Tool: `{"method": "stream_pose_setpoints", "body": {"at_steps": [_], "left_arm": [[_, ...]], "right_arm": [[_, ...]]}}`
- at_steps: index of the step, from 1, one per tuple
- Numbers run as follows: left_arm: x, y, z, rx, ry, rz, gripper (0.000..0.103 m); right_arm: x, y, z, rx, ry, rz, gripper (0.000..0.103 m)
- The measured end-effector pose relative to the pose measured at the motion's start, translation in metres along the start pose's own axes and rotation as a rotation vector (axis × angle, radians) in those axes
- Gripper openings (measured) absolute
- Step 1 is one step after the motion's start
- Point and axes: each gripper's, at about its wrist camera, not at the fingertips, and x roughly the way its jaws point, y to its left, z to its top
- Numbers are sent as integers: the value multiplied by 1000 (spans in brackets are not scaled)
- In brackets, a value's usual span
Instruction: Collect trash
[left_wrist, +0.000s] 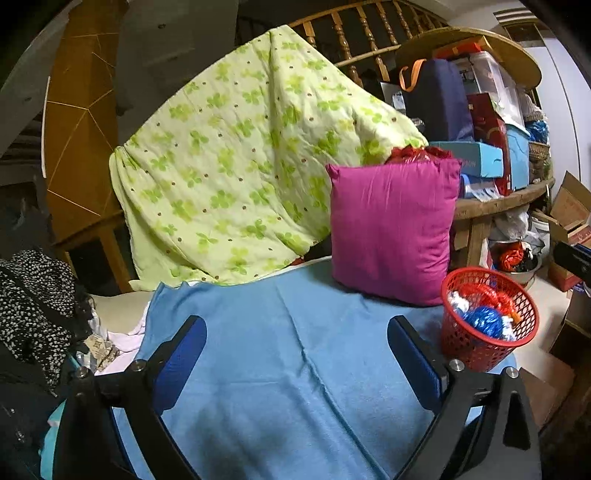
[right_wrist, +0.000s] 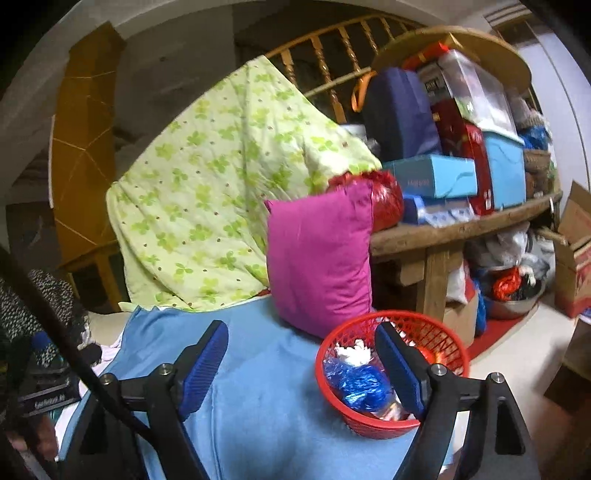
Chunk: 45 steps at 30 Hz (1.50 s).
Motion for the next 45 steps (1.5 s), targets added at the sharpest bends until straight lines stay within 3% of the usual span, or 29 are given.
{"method": "stream_pose_setpoints", "body": {"at_steps": [13,22,30,45], "left_arm": [[-49,-26,17,-1,-3,31,99],[-66,-52,21,30,17,41,99],[-80,-78,27,91,5,30,99],[-96,-109,34,143,-7,-1,99]], "right_arm": [[-79,-19,6,-45,14,36,93],[-93,-50,7,47,36,53,95],[-106,-61,3,-26,53,-42,95],[-117,-69,-1,-54,46,-66,95]]}}
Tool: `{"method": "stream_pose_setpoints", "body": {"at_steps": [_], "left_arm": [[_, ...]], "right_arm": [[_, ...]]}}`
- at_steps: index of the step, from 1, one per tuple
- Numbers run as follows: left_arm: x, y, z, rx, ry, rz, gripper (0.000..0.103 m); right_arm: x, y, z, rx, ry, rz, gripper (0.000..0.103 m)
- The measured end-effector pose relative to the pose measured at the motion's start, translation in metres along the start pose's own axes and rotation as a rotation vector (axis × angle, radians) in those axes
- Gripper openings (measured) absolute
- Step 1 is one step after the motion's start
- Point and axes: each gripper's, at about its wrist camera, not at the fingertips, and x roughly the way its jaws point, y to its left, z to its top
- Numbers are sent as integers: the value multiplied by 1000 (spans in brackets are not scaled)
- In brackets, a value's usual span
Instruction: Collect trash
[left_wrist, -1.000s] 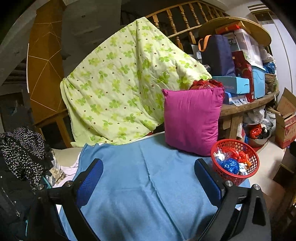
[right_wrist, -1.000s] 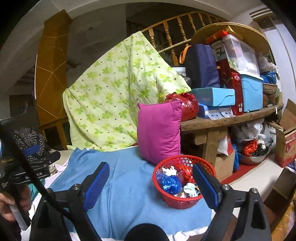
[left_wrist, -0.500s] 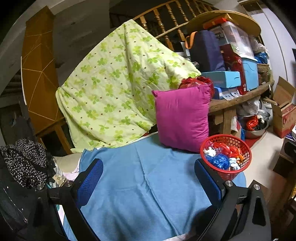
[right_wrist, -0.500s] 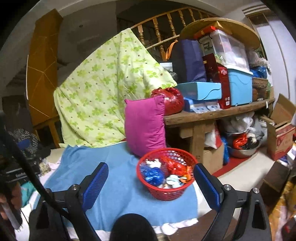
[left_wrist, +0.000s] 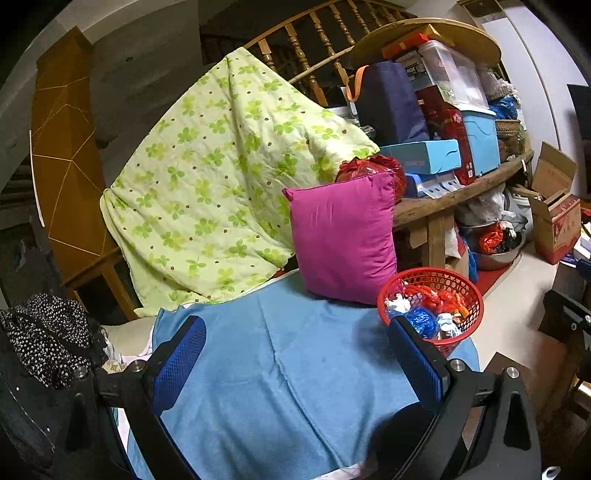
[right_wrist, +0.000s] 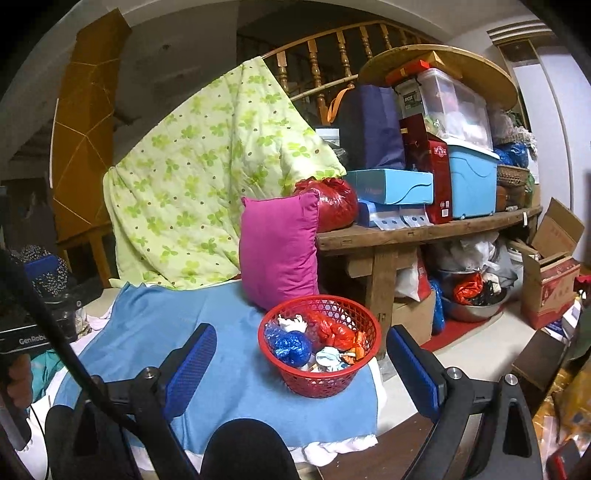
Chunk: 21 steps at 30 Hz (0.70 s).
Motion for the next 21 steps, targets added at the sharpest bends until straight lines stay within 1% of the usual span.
{"method": "stream_pose_setpoints", "body": {"at_steps": [4,13,21], "left_arm": [[-1,-4,0,9,4,-6,99],[-1,-9,-2,26,14,-9,99],[0,-11,-3,37,26,-12,99]], "right_arm": [[-2,-3,0,14,-18,-18,95],[-2,-13,1,57,-9,-27,95],[0,-8,-1,38,-4,-29,95]]}}
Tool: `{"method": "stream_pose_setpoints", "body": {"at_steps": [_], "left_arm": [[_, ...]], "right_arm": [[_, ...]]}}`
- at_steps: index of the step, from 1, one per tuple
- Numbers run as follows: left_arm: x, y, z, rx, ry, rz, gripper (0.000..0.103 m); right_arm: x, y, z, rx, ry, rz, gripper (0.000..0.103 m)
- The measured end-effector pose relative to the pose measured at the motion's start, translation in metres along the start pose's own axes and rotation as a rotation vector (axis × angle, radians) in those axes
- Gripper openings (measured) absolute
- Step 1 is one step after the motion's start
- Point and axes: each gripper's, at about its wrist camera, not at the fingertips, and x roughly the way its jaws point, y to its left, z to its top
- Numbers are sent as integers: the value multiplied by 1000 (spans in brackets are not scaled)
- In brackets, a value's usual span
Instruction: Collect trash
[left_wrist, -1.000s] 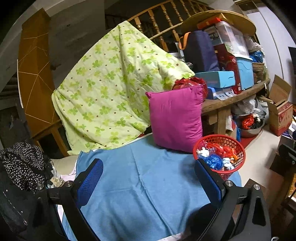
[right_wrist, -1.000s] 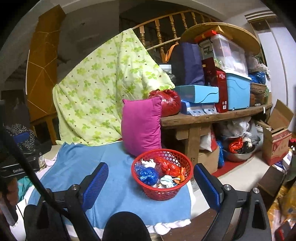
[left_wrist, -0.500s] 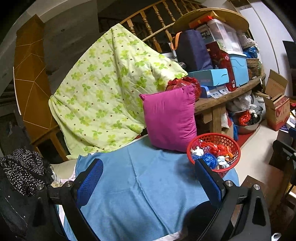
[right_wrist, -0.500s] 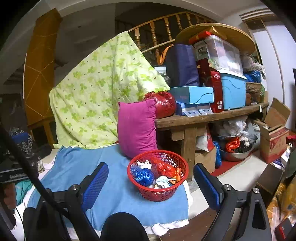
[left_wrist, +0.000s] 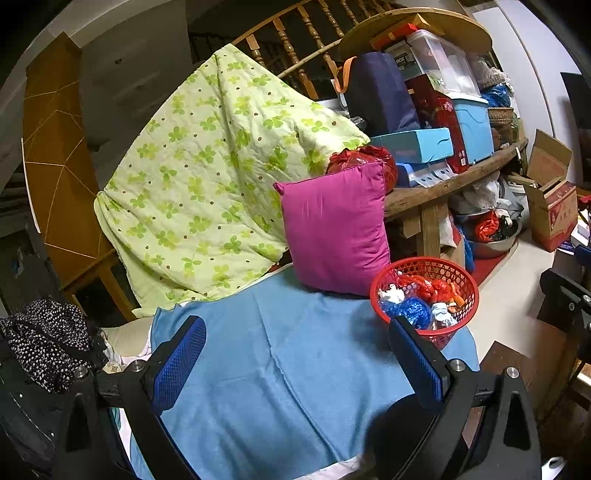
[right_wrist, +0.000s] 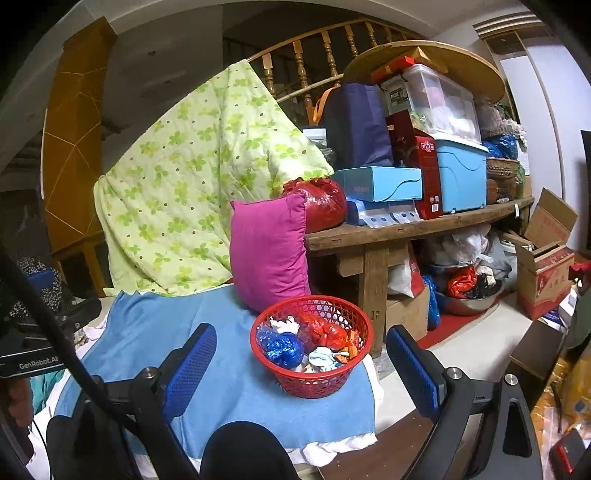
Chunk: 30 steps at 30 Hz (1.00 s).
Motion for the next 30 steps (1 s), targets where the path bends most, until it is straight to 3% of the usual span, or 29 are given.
{"method": "stream_pose_setpoints", "body": {"at_steps": [30], "left_arm": [[7,-14,-7,47,26,-30,99]], "right_arm": [[2,1,-1,6,6,-17,95]]}}
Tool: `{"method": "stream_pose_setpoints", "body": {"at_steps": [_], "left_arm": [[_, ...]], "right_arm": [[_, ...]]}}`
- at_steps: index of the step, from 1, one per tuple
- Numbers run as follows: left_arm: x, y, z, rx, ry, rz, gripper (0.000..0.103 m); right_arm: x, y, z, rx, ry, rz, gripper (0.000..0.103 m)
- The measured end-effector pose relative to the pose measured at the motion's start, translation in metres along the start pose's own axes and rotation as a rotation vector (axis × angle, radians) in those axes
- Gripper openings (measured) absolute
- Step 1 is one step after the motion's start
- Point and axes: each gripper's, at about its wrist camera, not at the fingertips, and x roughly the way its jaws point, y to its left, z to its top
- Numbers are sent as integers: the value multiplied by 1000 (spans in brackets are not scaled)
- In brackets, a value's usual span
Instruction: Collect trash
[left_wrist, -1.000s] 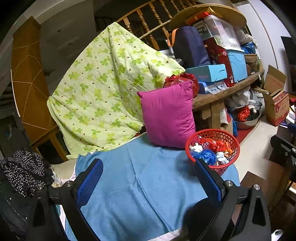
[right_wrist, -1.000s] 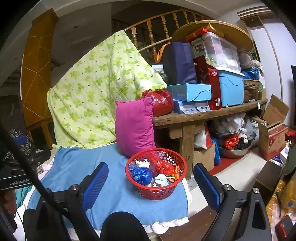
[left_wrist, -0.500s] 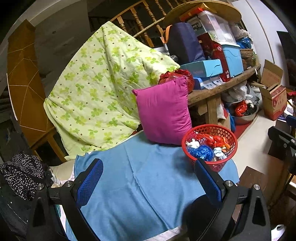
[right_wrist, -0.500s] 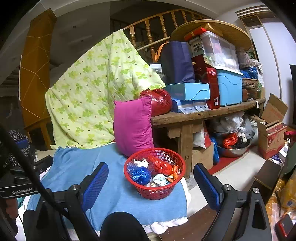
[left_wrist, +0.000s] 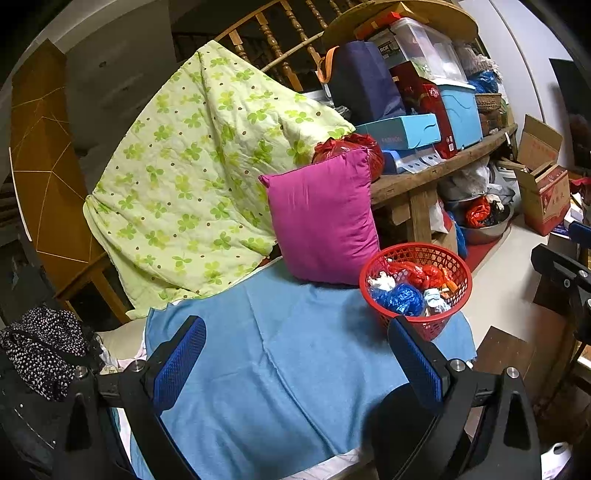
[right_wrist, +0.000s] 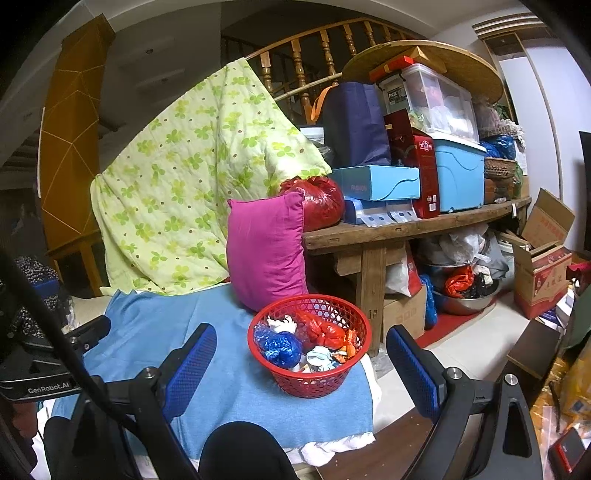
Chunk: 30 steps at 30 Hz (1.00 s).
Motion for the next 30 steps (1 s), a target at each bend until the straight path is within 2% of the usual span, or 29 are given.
{"method": "stream_pose_setpoints", "body": {"at_steps": [30], "left_arm": [[6,6,-7,-6,16,-5,99]], "right_arm": [[7,5,0,-13,14,1,95]]}}
